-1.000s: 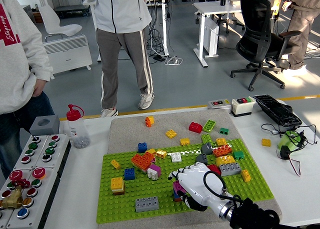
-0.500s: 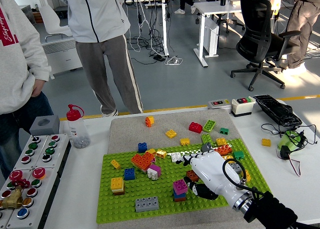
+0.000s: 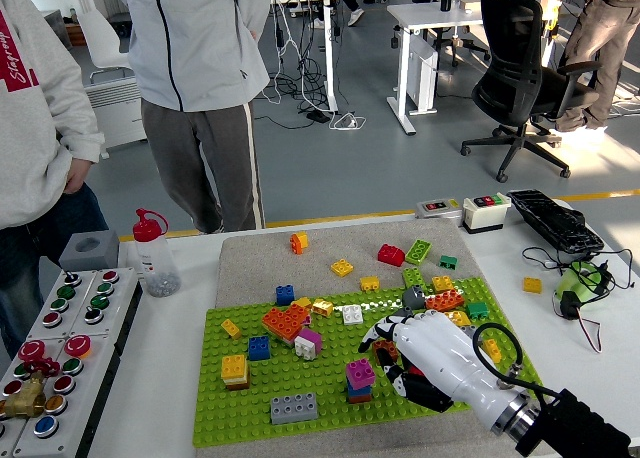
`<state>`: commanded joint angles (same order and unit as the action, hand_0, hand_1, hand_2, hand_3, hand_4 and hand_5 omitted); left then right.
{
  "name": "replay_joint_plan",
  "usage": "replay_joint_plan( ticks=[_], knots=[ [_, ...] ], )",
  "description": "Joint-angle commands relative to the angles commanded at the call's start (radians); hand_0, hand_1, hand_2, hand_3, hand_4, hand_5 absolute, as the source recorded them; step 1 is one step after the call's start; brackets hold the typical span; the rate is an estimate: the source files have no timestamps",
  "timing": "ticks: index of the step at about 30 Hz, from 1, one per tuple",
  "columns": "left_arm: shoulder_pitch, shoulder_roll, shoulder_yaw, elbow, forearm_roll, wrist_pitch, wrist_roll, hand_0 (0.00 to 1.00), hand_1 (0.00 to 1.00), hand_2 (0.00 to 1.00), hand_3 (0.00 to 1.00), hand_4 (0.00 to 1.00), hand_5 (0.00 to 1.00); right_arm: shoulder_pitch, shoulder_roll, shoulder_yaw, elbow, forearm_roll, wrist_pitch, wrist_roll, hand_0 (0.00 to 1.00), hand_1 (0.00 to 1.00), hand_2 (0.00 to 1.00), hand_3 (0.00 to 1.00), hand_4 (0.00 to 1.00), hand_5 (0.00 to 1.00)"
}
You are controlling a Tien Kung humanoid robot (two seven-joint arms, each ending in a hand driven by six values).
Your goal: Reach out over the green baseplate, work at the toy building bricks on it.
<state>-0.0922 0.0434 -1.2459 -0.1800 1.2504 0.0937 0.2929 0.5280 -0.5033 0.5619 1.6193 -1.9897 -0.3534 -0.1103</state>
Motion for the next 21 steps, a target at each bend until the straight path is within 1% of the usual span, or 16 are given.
replay_joint_plan(
  ticks=[4, 12, 21],
  knots=[
    [0.0, 0.0, -0.001, 0.0, 0.001, 0.0, 0.0, 0.695, 0.716, 0.705, 0.635, 0.386, 0.998, 0.012, 0.014, -0.022, -0.014, 0.004, 0.024, 0.006, 0.213, 0.255, 0.653, 0.563, 0.075, 0.002],
    [0.001, -0.001, 0.0, 0.0, 0.001, -0.001, 0.0, 0.696, 0.717, 0.706, 0.635, 0.386, 0.998, 0.047, 0.062, -0.072, -0.079, 0.016, 0.062, 0.019, 0.212, 0.253, 0.652, 0.563, 0.074, 0.002],
    [0.001, -0.001, 0.001, 0.0, 0.0, -0.001, 0.001, 0.694, 0.716, 0.705, 0.634, 0.386, 0.998, 0.065, 0.088, -0.082, -0.134, 0.019, 0.067, 0.024, 0.209, 0.254, 0.651, 0.563, 0.077, 0.002]
  ],
)
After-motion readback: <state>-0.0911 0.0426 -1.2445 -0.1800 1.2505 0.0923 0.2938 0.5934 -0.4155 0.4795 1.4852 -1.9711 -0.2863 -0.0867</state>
